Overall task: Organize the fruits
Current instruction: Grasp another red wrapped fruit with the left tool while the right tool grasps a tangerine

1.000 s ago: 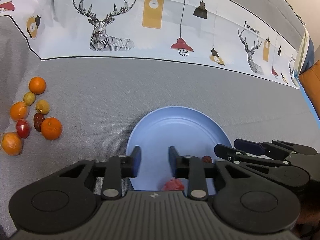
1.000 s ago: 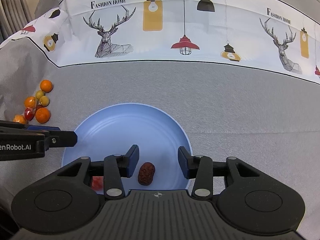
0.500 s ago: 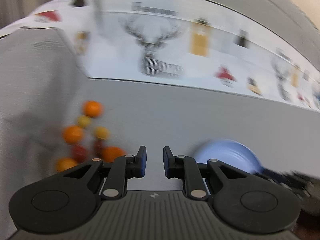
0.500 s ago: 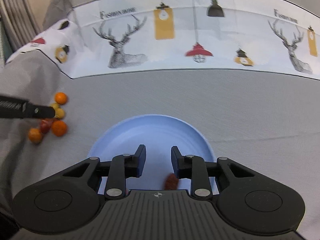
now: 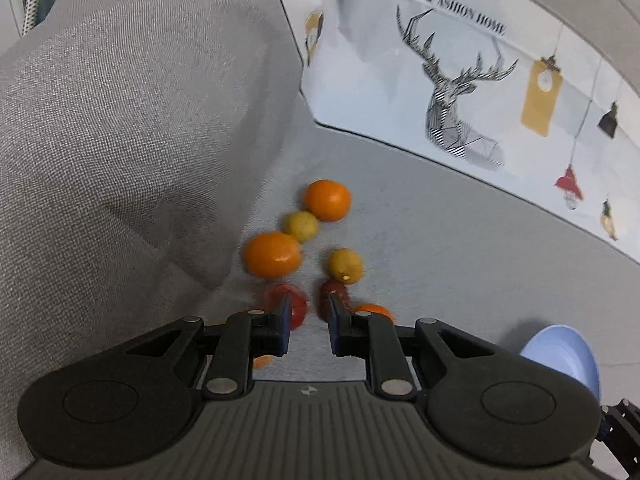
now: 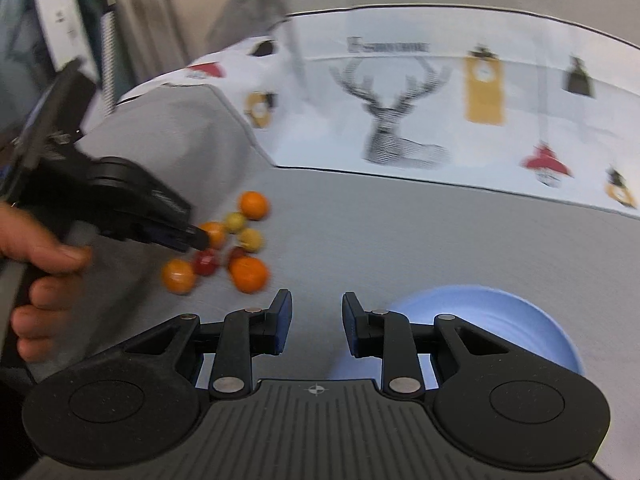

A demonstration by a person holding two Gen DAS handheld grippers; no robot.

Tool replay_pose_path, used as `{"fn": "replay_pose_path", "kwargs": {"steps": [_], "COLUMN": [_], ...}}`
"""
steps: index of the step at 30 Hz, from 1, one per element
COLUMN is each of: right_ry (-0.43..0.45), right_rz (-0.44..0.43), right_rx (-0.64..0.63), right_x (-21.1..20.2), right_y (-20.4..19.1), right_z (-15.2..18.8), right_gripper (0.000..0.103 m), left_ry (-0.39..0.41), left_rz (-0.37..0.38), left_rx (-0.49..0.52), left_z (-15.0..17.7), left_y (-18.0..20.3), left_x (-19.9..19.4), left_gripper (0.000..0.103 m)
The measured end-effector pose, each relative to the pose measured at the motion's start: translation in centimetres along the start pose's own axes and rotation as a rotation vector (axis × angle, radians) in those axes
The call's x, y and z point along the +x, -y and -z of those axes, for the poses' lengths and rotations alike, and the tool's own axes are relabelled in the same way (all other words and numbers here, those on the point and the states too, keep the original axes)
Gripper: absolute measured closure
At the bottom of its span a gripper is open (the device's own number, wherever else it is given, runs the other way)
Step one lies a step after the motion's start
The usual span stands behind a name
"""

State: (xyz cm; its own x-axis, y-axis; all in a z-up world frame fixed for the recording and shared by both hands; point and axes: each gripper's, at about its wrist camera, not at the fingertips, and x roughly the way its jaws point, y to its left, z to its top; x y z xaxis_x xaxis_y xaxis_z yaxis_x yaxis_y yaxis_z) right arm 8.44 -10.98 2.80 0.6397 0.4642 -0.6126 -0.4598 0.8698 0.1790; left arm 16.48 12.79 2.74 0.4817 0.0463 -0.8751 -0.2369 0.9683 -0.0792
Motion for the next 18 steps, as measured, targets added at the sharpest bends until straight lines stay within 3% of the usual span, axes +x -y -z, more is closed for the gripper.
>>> {"fn": "replay_pose_path", "kwargs": {"steps": [7, 10, 12, 18], "right_ry": [-0.009, -0.012, -0.035, -0.108], "right_rz": [-0.060, -0.082, -0.095, -0.101], "right_rx": [-0.071, -0.080, -0.097, -0.147], "right_x": [4.7, 6.8, 8.4, 11.9], "right_y": [-2.3, -2.7, -2.8, -3.7], "right_z": [-1.7, -2.4, -2.6, -1.8], "right_gripper": [0.073, 0.062, 0.048, 0.047], "left_ry": [-0.004, -0.014, -0.024, -0.054], "left_rz": [-0.045, -0.060, -0.056, -0.060], "left_rx": [0.002, -0.010, -0.018, -0.023], "left_z": [-0.2, -0.5, -0.6, -1.0], "left_y": [-0.1, -0.3, -0.4, -0.2], "left_x": [1.1, 1.5, 1.8, 2.8], "left_gripper": [0.077, 0.073, 0.072, 0.064]}}
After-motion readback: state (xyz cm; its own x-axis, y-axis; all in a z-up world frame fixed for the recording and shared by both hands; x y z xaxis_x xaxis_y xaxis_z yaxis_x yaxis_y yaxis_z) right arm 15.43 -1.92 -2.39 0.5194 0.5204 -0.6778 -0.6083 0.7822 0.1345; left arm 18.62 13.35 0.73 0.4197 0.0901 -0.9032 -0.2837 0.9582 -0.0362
